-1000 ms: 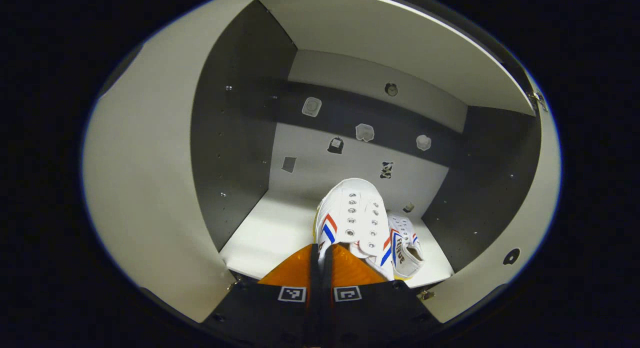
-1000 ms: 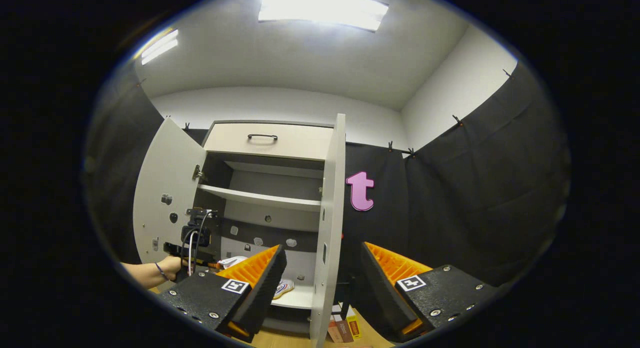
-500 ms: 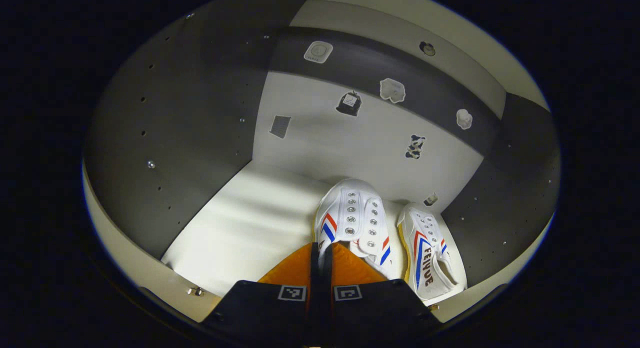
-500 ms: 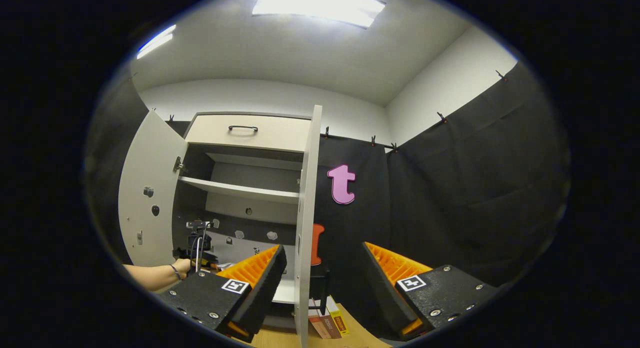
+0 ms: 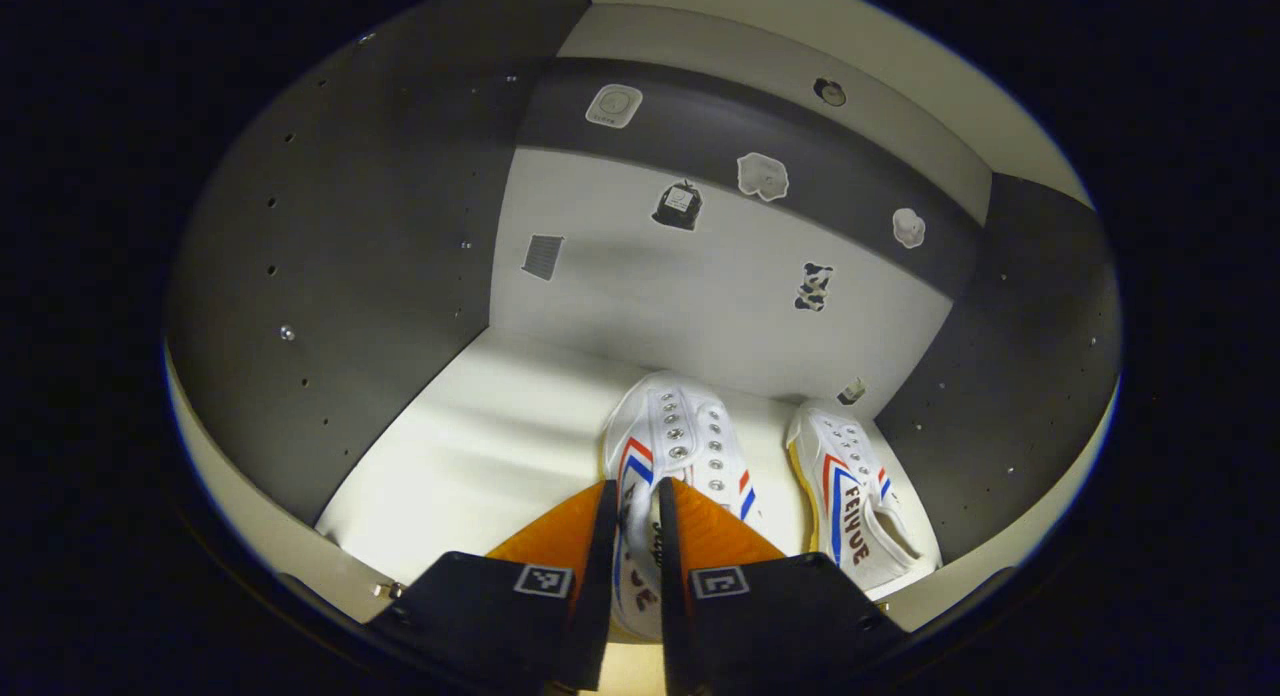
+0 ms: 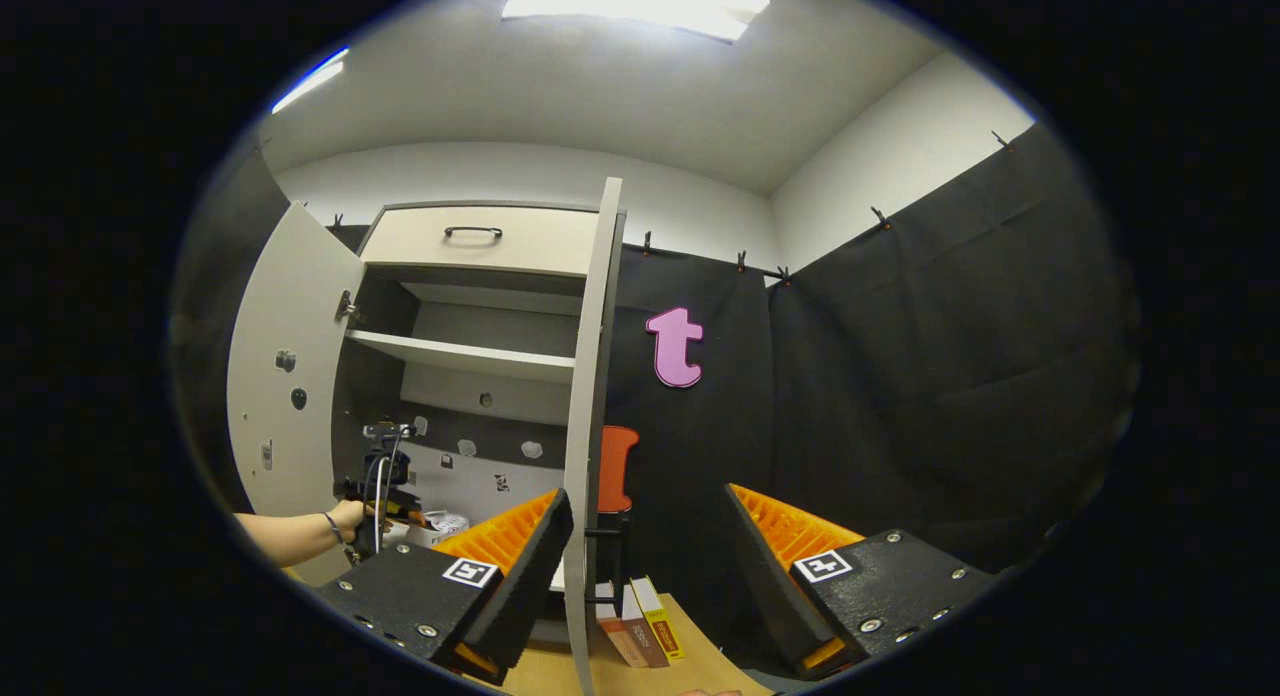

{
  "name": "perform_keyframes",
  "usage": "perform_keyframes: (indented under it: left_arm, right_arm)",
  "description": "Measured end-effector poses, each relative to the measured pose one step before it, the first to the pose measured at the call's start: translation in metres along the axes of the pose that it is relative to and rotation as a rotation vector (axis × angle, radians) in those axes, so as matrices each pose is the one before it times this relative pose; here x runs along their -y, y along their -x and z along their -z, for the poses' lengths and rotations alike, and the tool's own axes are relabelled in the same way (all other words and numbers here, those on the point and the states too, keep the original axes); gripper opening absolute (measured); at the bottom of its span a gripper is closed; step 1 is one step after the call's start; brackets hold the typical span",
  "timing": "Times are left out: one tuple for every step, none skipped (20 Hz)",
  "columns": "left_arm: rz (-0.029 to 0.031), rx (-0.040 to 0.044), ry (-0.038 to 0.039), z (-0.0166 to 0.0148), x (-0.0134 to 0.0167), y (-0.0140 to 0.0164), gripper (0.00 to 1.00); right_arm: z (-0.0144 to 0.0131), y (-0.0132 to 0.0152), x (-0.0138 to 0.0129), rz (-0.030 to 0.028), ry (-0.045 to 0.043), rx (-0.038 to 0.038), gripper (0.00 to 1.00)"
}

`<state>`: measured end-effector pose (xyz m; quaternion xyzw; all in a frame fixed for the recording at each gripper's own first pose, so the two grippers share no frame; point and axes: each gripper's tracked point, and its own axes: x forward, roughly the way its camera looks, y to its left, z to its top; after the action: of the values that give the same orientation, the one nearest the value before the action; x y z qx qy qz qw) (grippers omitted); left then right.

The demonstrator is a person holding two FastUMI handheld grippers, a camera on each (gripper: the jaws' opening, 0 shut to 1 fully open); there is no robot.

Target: Grab one shoe with the right hand and put it into the shoe cabinet, grab the other shoe with the left hand and put it into the shoe cabinet; then close the right door with the right hand and the left door with the left hand.

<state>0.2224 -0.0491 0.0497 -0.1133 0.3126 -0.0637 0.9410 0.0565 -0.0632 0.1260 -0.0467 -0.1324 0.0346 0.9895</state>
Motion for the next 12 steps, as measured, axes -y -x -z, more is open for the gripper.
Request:
perform_keyframes:
  left_arm:
    - [0.00891, 0.03363, -0.00772, -0.00806, 0.00295, 0.00708, 0.44]
    - [0.00666, 0.03111, -0.02403, -0.00787, 0.00203, 0.00542, 0.72]
    - [-0.00005, 0.03208, -0.03654, -0.00384, 0.00068, 0.01744, 0.99]
    - [0.00470, 0.04321, -0.03415, -0.00967, 0.00371, 0.01539, 0.98]
    - [0.00689, 0.04332, -0.02695, -0.00730, 0.00868, 0.01851, 0.98]
    - [0.01780, 0.03573, -0.02242, -0.00650, 0.00633, 0.02046, 0.97]
    - [0.01984, 0.03663, -0.01815, -0.00854, 0.00285, 0.02726, 0.97]
    - [0.01459, 0.03630, -0.01500, -0.00884, 0.00330, 0.02478, 0.97]
    - [0.01581, 0.03541, -0.01784, -0.00995, 0.00389, 0.02367, 0.97]
    - [0.00531, 0.03215, -0.02166, -0.00765, 0.00244, 0.02111, 0.97]
    - [0.00171, 0.02746, -0.02228, -0.00666, 0.00051, 0.02407, 0.96]
    - [-0.00716, 0.02100, -0.01486, -0.00583, -0.00119, 0.02303, 0.96]
  right_arm:
    - [0.00610, -0.00278, 0.00377, -0.00723, 0.00148, -0.00863, 0.92]
    - [0.00653, -0.00346, 0.00184, -0.01344, -0.00237, -0.00770, 0.92]
    - [0.00686, -0.00530, 0.00208, -0.01176, -0.00444, -0.01172, 0.92]
    - [0.00894, -0.00524, 0.00208, -0.01590, -0.00766, -0.01341, 0.92]
    - [0.00968, -0.00535, 0.00048, -0.01608, -0.01257, -0.02075, 0.92]
    - [0.00943, -0.00464, -0.00129, -0.02241, -0.01239, -0.01905, 0.92]
    - [0.00547, -0.00556, -0.00156, -0.02255, -0.00635, -0.01266, 0.92]
    - [0.00570, -0.00535, -0.00060, -0.01612, 0.00072, -0.00931, 0.92]
    - [0.00482, -0.00400, -0.00085, -0.01351, 0.00257, -0.00778, 0.92]
    - [0.00447, -0.00413, 0.00001, -0.01125, 0.00010, -0.00591, 0.92]
    - [0.00407, -0.00483, 0.00024, -0.00676, 0.00107, -0.00780, 0.92]
    - [0.00566, -0.00347, 0.00060, -0.00624, 0.00097, -0.01098, 0.92]
